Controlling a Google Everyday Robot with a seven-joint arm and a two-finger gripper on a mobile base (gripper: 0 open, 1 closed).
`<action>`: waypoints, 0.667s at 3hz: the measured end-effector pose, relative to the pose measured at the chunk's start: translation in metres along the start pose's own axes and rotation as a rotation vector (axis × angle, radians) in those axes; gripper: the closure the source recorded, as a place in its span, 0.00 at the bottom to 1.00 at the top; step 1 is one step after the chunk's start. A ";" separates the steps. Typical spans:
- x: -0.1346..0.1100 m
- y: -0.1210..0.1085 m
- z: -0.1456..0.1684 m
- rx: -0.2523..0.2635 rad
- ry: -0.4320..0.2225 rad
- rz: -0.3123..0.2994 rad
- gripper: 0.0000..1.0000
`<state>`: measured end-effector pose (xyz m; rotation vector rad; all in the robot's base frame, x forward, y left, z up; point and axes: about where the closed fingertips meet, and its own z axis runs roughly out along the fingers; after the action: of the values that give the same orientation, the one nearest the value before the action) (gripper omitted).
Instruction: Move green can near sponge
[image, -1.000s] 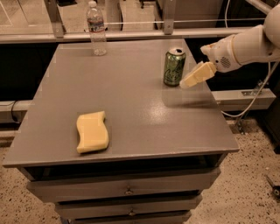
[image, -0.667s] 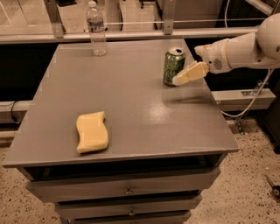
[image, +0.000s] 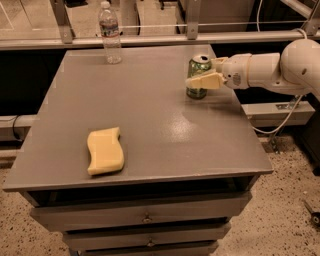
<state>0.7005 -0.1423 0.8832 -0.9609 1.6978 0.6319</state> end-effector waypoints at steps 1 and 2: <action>-0.008 0.004 0.001 -0.020 -0.045 -0.007 0.64; -0.018 0.009 -0.006 -0.037 -0.063 -0.022 0.86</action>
Offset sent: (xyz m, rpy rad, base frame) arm -0.0166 -0.0014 0.0335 0.0574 -0.0632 0.0615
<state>0.6927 -0.1368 0.9015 -0.9746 1.6230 0.6749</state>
